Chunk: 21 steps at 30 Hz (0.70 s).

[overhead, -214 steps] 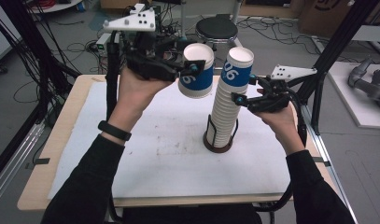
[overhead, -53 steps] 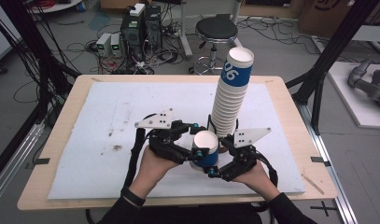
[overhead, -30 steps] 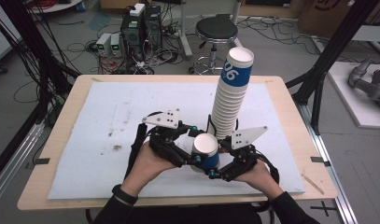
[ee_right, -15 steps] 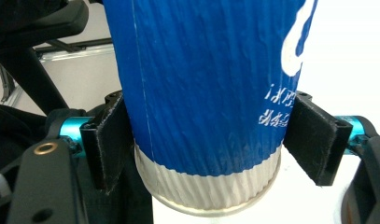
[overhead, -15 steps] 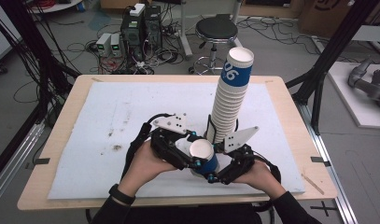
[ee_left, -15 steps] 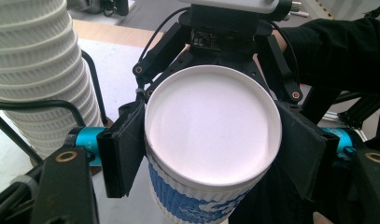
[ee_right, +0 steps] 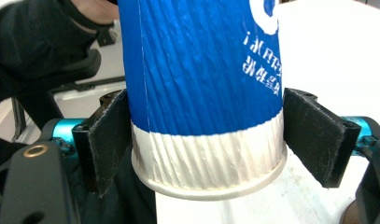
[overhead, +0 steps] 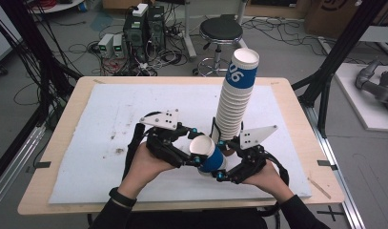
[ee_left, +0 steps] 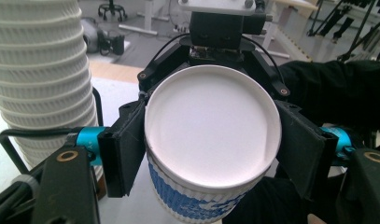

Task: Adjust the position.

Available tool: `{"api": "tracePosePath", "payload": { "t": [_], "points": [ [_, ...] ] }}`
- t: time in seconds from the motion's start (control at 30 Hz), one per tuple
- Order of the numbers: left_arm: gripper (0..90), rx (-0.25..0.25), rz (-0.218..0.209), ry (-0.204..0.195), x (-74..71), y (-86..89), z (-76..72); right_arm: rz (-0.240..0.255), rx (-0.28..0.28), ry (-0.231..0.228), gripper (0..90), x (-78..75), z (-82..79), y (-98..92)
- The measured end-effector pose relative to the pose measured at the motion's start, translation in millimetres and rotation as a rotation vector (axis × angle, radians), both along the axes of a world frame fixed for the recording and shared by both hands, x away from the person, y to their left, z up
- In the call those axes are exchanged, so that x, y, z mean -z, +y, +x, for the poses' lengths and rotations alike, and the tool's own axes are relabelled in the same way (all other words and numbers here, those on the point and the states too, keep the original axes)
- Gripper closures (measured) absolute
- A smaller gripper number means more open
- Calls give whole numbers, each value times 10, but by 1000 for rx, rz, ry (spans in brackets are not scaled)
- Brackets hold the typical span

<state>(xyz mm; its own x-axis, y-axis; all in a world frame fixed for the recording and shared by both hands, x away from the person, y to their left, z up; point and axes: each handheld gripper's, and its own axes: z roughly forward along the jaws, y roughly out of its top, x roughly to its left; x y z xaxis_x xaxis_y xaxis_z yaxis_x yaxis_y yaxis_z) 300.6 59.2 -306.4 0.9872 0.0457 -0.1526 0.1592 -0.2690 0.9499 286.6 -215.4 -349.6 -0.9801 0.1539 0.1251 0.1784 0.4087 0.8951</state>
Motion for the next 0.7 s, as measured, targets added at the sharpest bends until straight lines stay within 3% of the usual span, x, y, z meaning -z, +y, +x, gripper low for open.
{"api": "tracePosePath", "payload": {
  "t": [0.37,0.7],
  "points": [
    [299,-4,-57,-15,0,55,20,62,34,-14,179,-27,-12,-52],
    [300,-33,-184,-9,16,155,44,138,66,11,171,-22,4,-104]
  ]
}}
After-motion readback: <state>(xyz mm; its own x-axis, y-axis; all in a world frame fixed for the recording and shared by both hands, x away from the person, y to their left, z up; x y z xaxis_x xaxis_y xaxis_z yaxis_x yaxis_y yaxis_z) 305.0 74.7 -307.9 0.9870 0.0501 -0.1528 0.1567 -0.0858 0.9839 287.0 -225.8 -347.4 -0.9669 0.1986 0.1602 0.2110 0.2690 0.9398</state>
